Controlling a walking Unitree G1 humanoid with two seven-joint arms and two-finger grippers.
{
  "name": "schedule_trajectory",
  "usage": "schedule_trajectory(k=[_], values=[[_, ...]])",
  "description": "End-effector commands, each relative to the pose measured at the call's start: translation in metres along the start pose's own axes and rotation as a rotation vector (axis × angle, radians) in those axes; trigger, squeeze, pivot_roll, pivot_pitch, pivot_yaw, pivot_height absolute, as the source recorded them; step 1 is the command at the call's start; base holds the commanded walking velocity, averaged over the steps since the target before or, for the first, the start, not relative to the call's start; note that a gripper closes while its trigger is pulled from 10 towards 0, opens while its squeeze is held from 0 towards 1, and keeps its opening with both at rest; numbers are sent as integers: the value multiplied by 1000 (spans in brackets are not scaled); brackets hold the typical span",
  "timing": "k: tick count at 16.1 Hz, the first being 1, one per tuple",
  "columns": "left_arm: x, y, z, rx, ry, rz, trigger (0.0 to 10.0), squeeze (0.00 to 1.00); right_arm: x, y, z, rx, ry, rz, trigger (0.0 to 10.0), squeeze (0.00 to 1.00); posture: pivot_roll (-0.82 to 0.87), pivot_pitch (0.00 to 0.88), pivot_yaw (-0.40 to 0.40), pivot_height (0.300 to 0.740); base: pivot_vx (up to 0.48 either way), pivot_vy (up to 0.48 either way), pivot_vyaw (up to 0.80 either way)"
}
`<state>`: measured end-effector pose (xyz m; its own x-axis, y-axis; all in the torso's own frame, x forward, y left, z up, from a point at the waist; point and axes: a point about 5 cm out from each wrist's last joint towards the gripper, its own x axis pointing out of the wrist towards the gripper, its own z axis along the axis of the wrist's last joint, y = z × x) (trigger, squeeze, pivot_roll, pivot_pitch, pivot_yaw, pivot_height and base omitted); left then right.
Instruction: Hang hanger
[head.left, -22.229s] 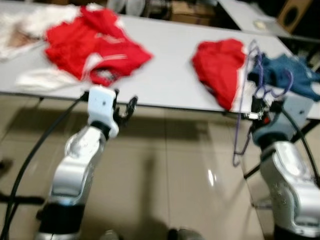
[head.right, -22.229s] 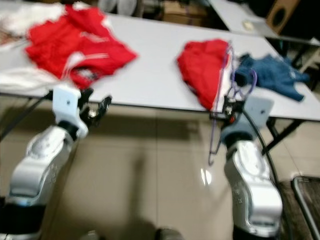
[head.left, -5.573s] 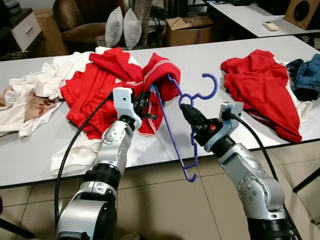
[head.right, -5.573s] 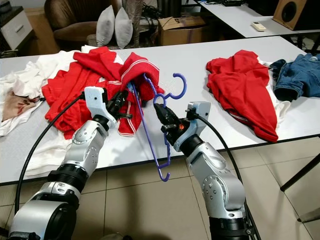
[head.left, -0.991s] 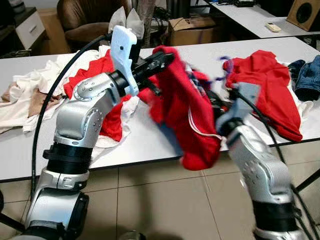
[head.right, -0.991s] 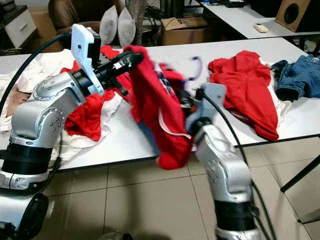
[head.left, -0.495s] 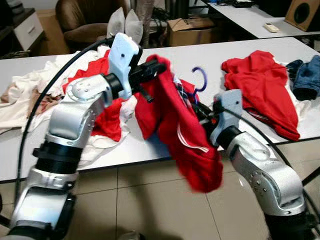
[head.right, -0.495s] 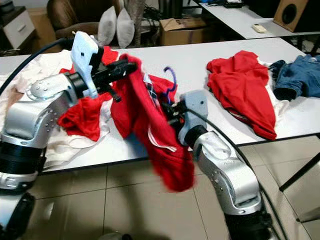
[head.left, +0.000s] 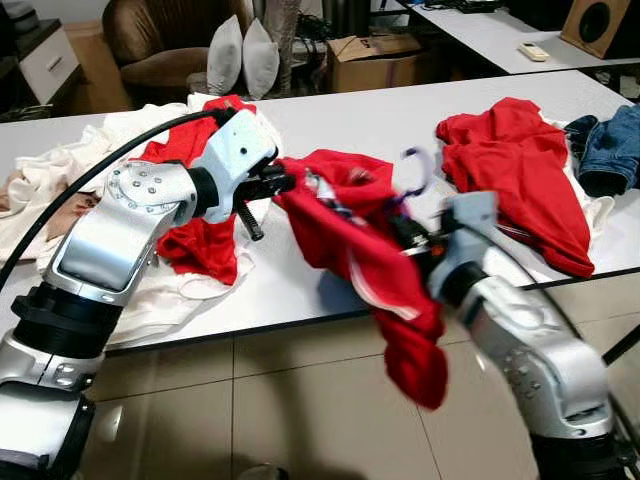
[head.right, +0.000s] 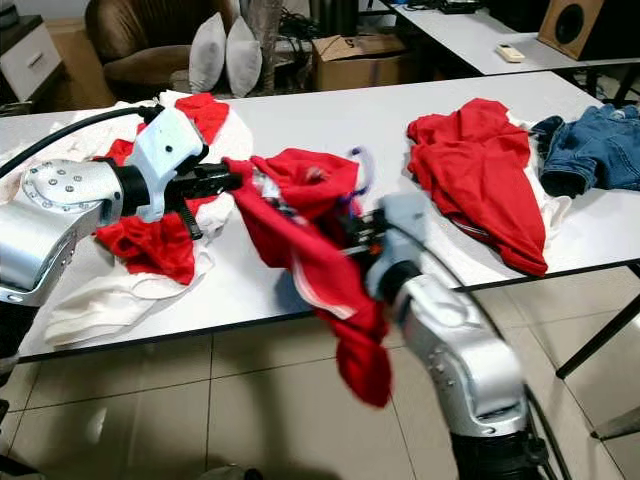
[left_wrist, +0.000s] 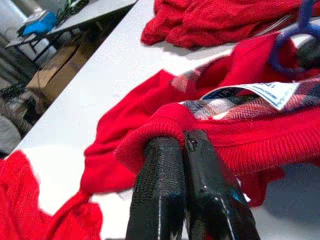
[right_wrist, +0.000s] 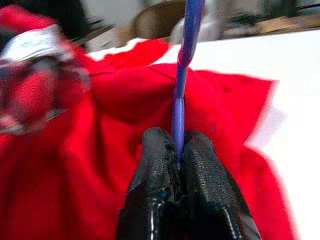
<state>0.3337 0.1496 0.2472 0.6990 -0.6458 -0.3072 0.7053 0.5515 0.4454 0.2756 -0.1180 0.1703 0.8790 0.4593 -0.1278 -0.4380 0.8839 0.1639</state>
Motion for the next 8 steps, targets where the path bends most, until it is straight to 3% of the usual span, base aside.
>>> schedule_trajectory(k=[1,3,5,6,8], values=[[-13,21,-11,-15,72,162,0,0,-4,8,0,18,11,93,0,0,-71,0,68,740,0,0,0],[-15,24,-18,8,151,170,0,0,-4,-18,-4,-137,62,-117,0,0,-70,0,74,740,0,0,0],[-20,26,-30,26,233,165,0,0,-7,-29,30,-53,-184,-169,0,0,-69,0,78,740,0,0,0],[-20,24,-31,2,220,146,0,0,-15,-34,61,71,-395,-183,0,0,-73,0,84,740,0,0,0],[-17,21,-30,-10,201,125,0,0,-15,-31,59,92,-364,-117,0,0,-77,0,91,740,0,0,0]])
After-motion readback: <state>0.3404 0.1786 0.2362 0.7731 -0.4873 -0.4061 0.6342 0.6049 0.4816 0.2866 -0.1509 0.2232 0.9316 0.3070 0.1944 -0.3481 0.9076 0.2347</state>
